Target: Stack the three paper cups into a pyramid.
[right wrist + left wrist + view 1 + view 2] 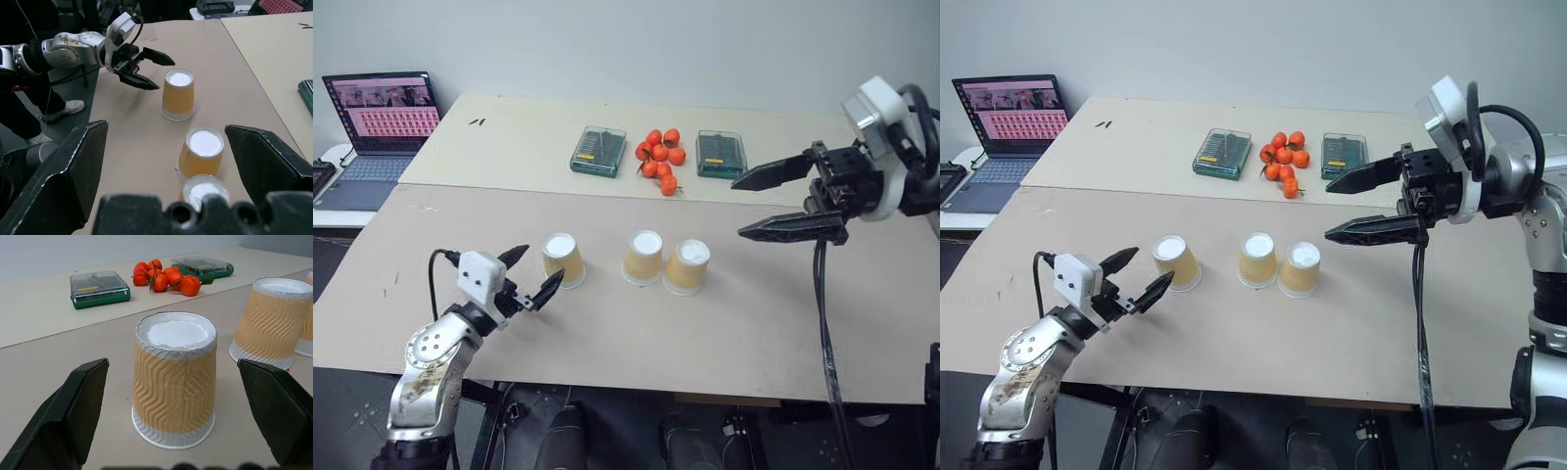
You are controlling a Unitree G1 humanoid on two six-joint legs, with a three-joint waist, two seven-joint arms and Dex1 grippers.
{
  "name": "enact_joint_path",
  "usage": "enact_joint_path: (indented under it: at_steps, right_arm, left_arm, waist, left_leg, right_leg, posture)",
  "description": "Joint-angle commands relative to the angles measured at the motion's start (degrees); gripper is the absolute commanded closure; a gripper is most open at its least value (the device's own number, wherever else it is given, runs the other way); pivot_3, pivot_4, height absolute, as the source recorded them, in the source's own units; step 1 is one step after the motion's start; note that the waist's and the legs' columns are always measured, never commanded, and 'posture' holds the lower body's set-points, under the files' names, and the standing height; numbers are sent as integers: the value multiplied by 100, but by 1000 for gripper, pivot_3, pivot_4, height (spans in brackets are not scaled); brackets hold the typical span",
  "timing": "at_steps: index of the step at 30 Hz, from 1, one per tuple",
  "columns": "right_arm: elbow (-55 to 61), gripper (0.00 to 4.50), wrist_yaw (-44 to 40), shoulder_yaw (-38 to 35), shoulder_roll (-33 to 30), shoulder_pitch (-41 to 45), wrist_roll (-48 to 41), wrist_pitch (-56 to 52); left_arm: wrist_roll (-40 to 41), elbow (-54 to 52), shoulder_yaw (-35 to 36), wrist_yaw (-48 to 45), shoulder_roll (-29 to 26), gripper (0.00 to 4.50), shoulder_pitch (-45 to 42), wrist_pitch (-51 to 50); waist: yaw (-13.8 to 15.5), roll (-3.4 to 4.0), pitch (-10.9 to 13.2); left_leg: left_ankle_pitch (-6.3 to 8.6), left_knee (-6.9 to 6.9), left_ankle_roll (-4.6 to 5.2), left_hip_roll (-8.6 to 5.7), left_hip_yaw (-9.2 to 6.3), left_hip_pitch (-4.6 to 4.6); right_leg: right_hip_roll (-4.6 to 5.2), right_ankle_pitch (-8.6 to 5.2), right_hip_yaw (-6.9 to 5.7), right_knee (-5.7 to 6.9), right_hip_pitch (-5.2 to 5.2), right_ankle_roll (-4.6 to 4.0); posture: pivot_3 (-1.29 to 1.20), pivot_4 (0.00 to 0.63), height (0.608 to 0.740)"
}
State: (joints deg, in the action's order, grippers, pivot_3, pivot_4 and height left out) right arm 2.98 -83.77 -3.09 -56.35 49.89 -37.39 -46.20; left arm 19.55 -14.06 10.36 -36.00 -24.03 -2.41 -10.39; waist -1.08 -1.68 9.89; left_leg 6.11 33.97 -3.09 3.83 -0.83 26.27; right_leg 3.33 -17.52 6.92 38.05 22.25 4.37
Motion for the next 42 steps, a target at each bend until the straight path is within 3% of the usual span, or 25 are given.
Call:
enact_joint_path:
  at_steps: [1,8,10,12,22,28,31,38,42]
  right_arm:
    - [344,37,128,-360,-239,-38,-258,-185]
    - [624,37,398,-608,-551,-256,-408,-343]
    - [684,0,472,-666,-591,-311,-429,-365]
    - [727,0,565,-712,-627,-362,-447,-348]
    - [801,0,831,-813,-648,-555,-524,-236]
    - [1023,0,1061,-1063,-571,-948,-622,-202]
    - [1133,0,1197,-1198,-555,-1114,-670,-191]
    - [1605,0,1677,-1679,-417,-1755,-914,-249]
    - [2022,0,1981,-2068,-341,-2295,-1159,-350]
  left_arm:
    - [-86,188,-130,2,100,0,-237,348]
    - [10,887,-310,-128,279,0,-1004,478]
    - [16,1060,-336,-161,325,412,-1187,475]
    - [-27,1210,-370,-178,333,1139,-1316,459]
    - [123,1464,-171,-154,147,1139,-1901,305]
    - [282,1692,-173,-212,-196,1139,-3571,-313]
    - [293,1716,-255,-224,-233,1139,-3998,-541]
    - [1007,1631,-689,-728,83,1139,-5119,-1823]
    - [1034,1732,-1069,-1154,236,1139,-5370,-1992]
  waist:
    - [10,0,0]
    - [32,-1,-1]
    - [20,-1,-1]
    - [12,0,-1]
    - [25,-1,-1]
    - [74,-4,1]
    - [46,0,-1]
    - [27,0,-1]
    - [32,1,-1]
  left_leg:
    - [0,0,0,0,0,0]
    - [0,2,0,-2,-1,0]
    - [0,2,0,-2,-1,0]
    - [0,1,0,-2,-1,1]
    - [-1,2,1,-2,-4,1]
    - [-1,16,1,-5,-21,15]
    - [0,19,1,-14,-19,18]
    - [1,22,2,-14,-32,18]
    - [1,22,2,-14,-34,17]
  right_leg:
    - [0,0,0,-1,-1,0]
    - [1,1,0,0,-2,3]
    - [0,1,0,-1,-3,3]
    - [0,1,1,1,-2,3]
    - [-1,3,-1,1,-3,6]
    - [-3,3,-18,1,-5,8]
    - [4,2,-13,-6,-12,15]
    - [0,2,-21,4,-12,17]
    - [0,1,-22,2,-17,17]
  posture:
    - [0,150,735]
    - [0,150,735]
    - [0,150,735]
    - [0,150,735]
    - [0,150,735]
    - [0,150,735]
    - [0,150,735]
    - [0,150,735]
    - [0,150,735]
